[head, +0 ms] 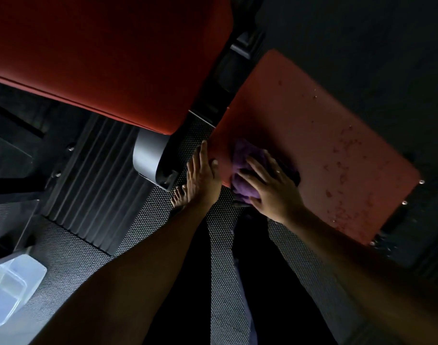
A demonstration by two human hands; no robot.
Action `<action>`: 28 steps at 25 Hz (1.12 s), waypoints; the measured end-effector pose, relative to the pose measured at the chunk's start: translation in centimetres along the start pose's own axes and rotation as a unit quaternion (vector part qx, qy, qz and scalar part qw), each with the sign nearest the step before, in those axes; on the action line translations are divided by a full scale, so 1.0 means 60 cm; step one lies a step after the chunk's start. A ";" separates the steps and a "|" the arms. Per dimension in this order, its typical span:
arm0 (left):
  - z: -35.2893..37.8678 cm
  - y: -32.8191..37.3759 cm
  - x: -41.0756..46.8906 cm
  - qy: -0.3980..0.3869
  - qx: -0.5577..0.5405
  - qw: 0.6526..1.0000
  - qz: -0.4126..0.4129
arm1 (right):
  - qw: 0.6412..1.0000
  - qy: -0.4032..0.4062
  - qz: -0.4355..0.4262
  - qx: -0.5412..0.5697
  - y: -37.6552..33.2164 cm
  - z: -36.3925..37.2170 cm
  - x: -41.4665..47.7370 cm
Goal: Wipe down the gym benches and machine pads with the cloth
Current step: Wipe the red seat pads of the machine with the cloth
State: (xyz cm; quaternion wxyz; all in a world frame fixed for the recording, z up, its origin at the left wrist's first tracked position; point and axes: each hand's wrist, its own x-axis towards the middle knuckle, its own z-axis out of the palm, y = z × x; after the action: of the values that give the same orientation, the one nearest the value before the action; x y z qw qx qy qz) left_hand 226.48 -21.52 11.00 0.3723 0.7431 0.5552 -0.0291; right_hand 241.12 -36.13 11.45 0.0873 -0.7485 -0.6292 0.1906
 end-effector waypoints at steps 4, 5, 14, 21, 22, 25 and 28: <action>0.026 0.020 0.016 0.043 0.005 0.999 -0.019 | 0.993 -0.005 0.113 -0.038 0.103 -0.058 -0.012; 0.034 0.026 0.022 0.056 0.012 0.998 -0.025 | 0.987 0.005 0.159 -0.035 0.110 -0.069 0.022; 0.077 0.054 0.036 0.160 0.086 0.982 -0.056 | 0.999 0.010 -0.044 -0.002 0.075 -0.034 0.077; 0.097 0.041 0.041 0.217 0.117 0.968 -0.036 | 0.992 0.067 0.106 -0.007 0.127 -0.069 0.183; 0.097 0.040 0.042 0.216 0.122 0.968 -0.038 | 0.993 0.080 0.089 0.000 0.105 -0.062 0.214; 0.098 0.039 0.040 0.209 0.128 0.968 -0.048 | 0.998 0.068 -0.005 -0.002 0.024 -0.031 0.232; 0.093 0.045 0.042 0.218 0.127 0.966 -0.048 | 0.995 0.044 -0.076 -0.045 0.042 -0.040 0.232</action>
State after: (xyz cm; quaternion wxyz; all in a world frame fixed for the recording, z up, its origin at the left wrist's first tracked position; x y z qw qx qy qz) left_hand 231.80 -23.04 7.22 0.1429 0.7451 0.6499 0.0454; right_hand 246.26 -22.77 10.28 0.0956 -0.7092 -0.6877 0.1218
